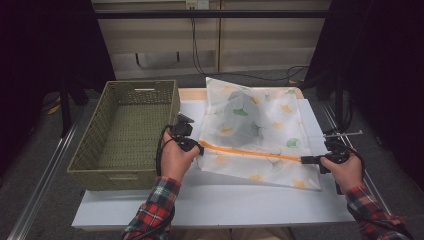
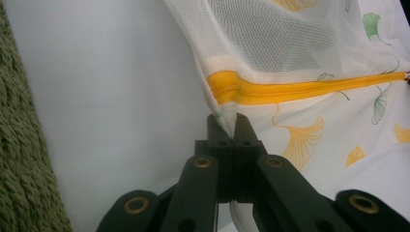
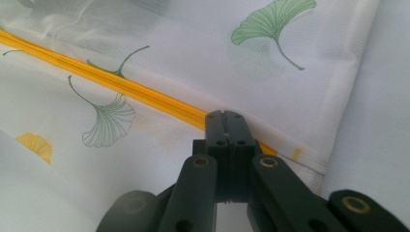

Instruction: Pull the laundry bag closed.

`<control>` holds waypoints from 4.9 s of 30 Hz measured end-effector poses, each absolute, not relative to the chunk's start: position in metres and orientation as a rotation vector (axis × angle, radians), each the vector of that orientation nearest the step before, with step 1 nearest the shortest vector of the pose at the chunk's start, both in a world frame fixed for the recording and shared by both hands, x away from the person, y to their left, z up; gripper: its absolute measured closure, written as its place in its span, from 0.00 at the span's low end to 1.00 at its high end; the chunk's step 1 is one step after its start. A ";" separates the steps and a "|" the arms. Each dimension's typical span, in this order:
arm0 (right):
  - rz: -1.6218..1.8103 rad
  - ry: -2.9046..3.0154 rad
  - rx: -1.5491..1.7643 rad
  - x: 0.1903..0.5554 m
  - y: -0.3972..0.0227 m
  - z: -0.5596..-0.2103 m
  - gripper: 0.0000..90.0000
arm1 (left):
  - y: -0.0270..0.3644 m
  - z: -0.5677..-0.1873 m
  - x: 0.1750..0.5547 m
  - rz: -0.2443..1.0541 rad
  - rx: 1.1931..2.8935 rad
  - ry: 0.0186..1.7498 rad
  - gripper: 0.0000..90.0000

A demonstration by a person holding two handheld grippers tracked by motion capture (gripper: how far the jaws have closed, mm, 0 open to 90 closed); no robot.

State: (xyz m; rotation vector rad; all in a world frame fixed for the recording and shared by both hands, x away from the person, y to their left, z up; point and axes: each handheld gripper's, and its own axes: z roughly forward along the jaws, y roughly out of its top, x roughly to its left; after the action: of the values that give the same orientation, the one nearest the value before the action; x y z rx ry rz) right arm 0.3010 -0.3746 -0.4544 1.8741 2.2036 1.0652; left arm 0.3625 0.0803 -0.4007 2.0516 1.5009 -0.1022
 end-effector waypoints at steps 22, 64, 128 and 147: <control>1.062 2.162 1.907 0.294 -0.391 -0.454 1.00 | 0.082 -0.400 0.363 -0.100 2.052 1.496 1.00; 1.033 2.127 1.889 0.287 -0.402 -0.446 1.00 | 0.071 -0.399 0.357 -0.146 2.062 1.441 0.99; 1.118 2.151 1.569 0.300 -0.360 -0.447 0.29 | 0.067 -0.409 0.357 0.070 2.079 1.314 0.31; 1.145 2.152 1.551 0.301 -0.358 -0.446 0.22 | 0.066 -0.401 0.359 0.110 2.071 1.177 0.08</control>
State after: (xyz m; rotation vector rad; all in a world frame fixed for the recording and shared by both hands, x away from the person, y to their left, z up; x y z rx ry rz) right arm 0.3012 -0.3584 -0.4460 1.5511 2.1517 1.1448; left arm 0.3591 0.0656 -0.4009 2.0706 1.1765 0.1099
